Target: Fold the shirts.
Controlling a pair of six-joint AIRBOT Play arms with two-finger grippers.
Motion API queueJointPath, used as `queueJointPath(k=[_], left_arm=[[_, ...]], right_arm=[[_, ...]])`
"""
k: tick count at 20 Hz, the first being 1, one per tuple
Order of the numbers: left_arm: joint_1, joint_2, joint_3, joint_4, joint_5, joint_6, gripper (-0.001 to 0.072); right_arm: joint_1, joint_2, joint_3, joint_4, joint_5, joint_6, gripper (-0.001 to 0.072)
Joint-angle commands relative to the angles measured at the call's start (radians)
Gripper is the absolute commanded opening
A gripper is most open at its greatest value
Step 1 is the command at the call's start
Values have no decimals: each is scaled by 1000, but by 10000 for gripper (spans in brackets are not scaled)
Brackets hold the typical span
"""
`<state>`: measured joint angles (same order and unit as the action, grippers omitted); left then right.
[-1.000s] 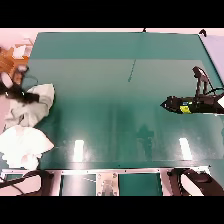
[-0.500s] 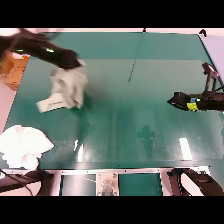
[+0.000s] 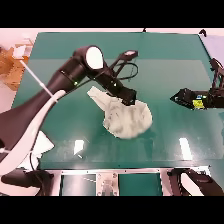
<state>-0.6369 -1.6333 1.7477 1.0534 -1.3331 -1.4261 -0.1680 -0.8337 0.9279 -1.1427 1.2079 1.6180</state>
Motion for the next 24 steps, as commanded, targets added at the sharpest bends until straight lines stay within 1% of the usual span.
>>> queueJointPath(k=[1,2,3,4,6,8,9,11,12,13,15,16,17,19,20,21,22,23,24], left_arm=[[118,-19,33,47,-138,-16,691],[183,-2,31,50,-182,-33,691],[245,9,26,48,-230,-41,691],[292,21,5,41,-257,-43,691],[348,55,-109,-25,-216,-39,691],[338,64,-260,-146,-89,-10,691],[317,63,-339,-217,27,16,691],[253,38,-467,-326,315,75,690],[228,5,-482,-360,386,92,690],[207,-37,-476,-403,424,116,690],[183,-110,-466,-571,491,200,690],[184,-133,-462,-644,507,240,645],[184,-142,-463,-655,517,258,552],[186,-144,-463,-585,512,257,310],[191,-144,-463,-562,490,257,108],[196,-143,-463,-550,457,257,28],[209,-141,-463,-546,415,256,28],[225,-133,-463,-544,365,256,27],[244,-117,-463,-539,318,256,27]], right_arm=[[-62,-39,2,10,33,0,376],[-96,-77,2,10,59,-17,480],[-123,-121,2,10,76,-46,510],[-140,-173,2,10,68,-76,510],[-142,-274,2,14,17,-122,509],[-139,-384,2,99,-15,-203,506],[-139,-441,2,152,-25,-248,505],[-137,-556,2,241,-35,-304,503],[-132,-610,4,292,-40,-332,496],[-121,-656,6,334,-44,-359,483],[-86,-722,9,386,-64,-392,483],[-63,-746,17,402,-84,-400,483],[-42,-761,27,403,-110,-400,483],[0,-787,63,410,-150,-400,482],[26,-810,96,410,-149,-400,451],[51,-837,131,410,-148,-400,361],[72,-860,162,410,-140,-400,255],[87,-880,192,410,-127,-401,77],[91,-885,216,410,-125,-400,14]])
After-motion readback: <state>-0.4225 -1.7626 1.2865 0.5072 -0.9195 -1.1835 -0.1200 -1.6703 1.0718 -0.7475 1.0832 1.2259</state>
